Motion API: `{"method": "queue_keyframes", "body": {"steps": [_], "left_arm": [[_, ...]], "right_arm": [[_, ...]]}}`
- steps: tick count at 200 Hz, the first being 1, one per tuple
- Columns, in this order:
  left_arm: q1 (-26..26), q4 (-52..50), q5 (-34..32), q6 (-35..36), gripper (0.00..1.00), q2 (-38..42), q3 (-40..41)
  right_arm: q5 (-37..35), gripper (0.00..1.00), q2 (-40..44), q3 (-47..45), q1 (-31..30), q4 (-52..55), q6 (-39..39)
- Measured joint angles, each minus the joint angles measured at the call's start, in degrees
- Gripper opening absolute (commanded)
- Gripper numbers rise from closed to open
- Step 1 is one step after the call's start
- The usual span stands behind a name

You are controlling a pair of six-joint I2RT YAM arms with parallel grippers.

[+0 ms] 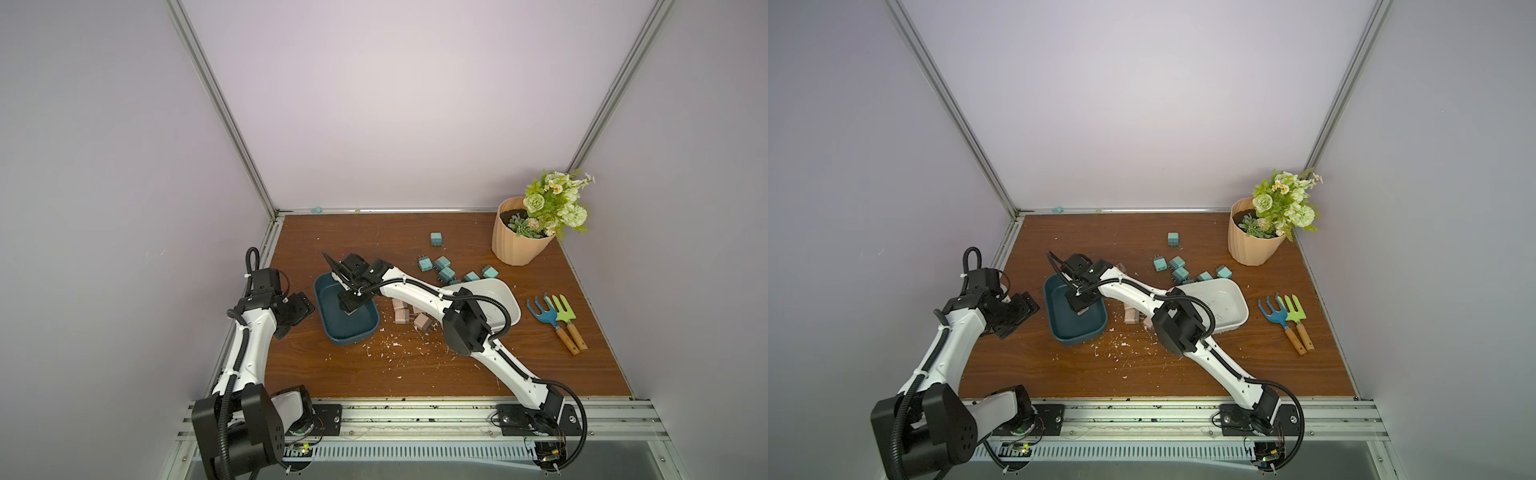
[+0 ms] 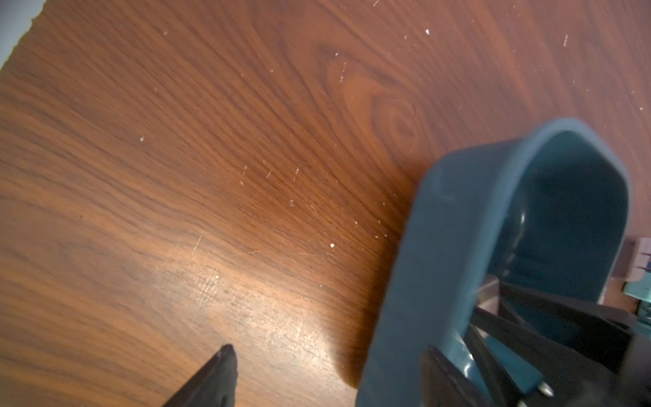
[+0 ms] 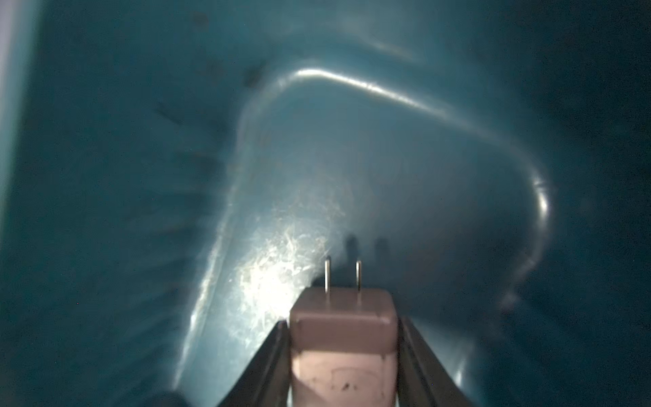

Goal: Place the plugs by color into the storage box
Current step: Adjust the storage box at the center of the board.

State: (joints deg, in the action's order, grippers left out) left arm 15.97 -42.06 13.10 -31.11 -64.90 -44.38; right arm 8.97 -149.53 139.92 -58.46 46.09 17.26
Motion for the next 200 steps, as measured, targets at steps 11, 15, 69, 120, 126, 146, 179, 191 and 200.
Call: {"method": "queue_keyframes", "body": {"steps": [11, 15, 69, 120, 126, 146, 179, 191, 200], "left_arm": [[0.00, 0.31, 0.39, 0.02, 0.83, 0.37, 0.74], [0.00, 0.39, 0.66, 0.04, 0.83, 0.46, 0.98], [0.00, 1.81, 2.89, 0.28, 0.83, 0.57, 1.92], [-0.04, 2.47, 3.96, 0.33, 0.82, -0.37, 1.01], [-0.17, 2.64, 4.02, 0.31, 0.82, -0.59, 0.70], [-1.38, 3.48, 3.96, 0.26, 0.82, -1.42, -0.15], [-5.16, 4.61, 3.80, -0.42, 0.82, -2.62, -0.46], [-5.70, 4.81, 3.82, -0.61, 0.82, -2.71, -0.46], [-5.88, 4.90, 3.82, -0.68, 0.81, -2.71, -0.42]], "right_arm": [[-0.22, 0.62, -0.17, 0.00, -0.09, 0.15, -0.55], [-0.24, 0.65, -0.17, 0.00, -0.09, 0.20, -0.63], [-1.27, 0.85, 0.74, 0.20, -0.28, 1.60, -1.84], [-4.92, 0.89, 15.78, -7.85, 1.09, 2.64, -1.31], [-5.66, 0.90, 18.01, -9.22, 1.51, 2.54, -1.18], [-7.91, 0.91, 25.07, -14.10, 3.56, 2.16, -0.72], [-10.60, 0.91, 30.45, -23.47, 7.26, 1.05, -0.04], [-11.26, 0.91, 30.75, -26.97, 8.50, 0.66, 0.37], [-11.72, 0.91, 30.80, -29.53, 9.27, 0.48, 0.70]]}}
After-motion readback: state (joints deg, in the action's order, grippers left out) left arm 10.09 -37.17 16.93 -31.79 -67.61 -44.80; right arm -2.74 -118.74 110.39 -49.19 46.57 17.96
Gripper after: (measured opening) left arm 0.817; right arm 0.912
